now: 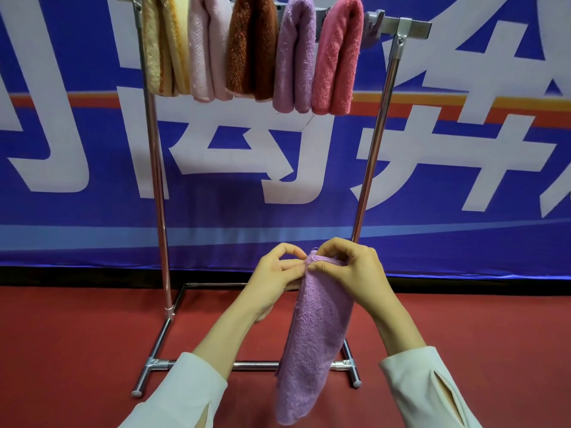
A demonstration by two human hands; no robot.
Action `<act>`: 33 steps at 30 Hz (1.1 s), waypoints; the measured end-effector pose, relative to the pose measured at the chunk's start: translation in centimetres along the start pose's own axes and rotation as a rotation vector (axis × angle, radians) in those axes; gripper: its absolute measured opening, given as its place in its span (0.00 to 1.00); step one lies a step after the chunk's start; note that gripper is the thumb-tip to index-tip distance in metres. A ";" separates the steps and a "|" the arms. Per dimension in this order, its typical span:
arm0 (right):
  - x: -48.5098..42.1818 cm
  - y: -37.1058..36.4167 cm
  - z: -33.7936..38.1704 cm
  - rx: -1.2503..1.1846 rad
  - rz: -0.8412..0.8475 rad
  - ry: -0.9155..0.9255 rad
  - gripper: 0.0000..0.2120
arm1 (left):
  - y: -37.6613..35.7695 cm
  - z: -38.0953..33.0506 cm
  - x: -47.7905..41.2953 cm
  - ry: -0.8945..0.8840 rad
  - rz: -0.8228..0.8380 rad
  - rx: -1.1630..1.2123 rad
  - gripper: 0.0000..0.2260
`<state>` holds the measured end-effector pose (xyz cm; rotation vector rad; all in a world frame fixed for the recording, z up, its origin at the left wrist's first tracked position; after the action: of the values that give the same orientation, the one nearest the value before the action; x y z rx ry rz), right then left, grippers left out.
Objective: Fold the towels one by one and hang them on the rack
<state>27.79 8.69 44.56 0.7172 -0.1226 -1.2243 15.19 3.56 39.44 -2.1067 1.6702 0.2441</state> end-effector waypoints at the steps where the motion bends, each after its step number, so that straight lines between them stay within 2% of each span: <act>1: 0.0 0.1 -0.1 -0.002 -0.007 -0.010 0.10 | -0.2 0.0 0.0 -0.001 0.004 0.012 0.06; 8: 0.0 0.7 -0.6 -0.007 -0.107 -0.080 0.09 | -1.1 -0.1 0.3 -0.038 0.037 -0.077 0.17; 13: 0.4 0.8 0.4 0.074 -0.125 -0.064 0.09 | -0.2 0.0 0.0 -0.054 -0.086 -0.099 0.16; 19: 0.6 0.5 0.0 0.078 0.053 0.018 0.15 | 1.5 -0.1 -0.2 -0.054 -0.116 -0.072 0.13; 23: 0.7 0.0 -0.5 0.211 0.125 0.029 0.16 | 2.2 -0.6 -0.3 -0.069 -0.150 -0.061 0.14; 26: 0.7 -0.2 -0.5 0.222 0.145 0.029 0.14 | 2.3 -0.8 -0.3 -0.069 -0.145 -0.068 0.14; 30: 0.9 -0.1 0.1 0.101 0.146 0.030 0.13 | 3.3 -0.9 -0.4 -0.069 -0.152 -0.128 0.15; 33: 0.8 -0.2 0.4 0.143 0.109 0.051 0.10 | 3.6 -0.8 -0.3 -0.060 -0.156 -0.135 0.14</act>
<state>27.76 7.75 44.52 0.8545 -0.2054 -1.1000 11.58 2.86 39.50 -2.2921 1.4837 0.3772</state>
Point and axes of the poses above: each hand's wrist, its own x-axis away from the middle knuckle, its own y-axis out of the back of the hand, z = x × y, the point moved 9 cm from there along -x, towards the middle knuckle, and after that the axes turned 15 degrees about -y, right-handed, at the moved point
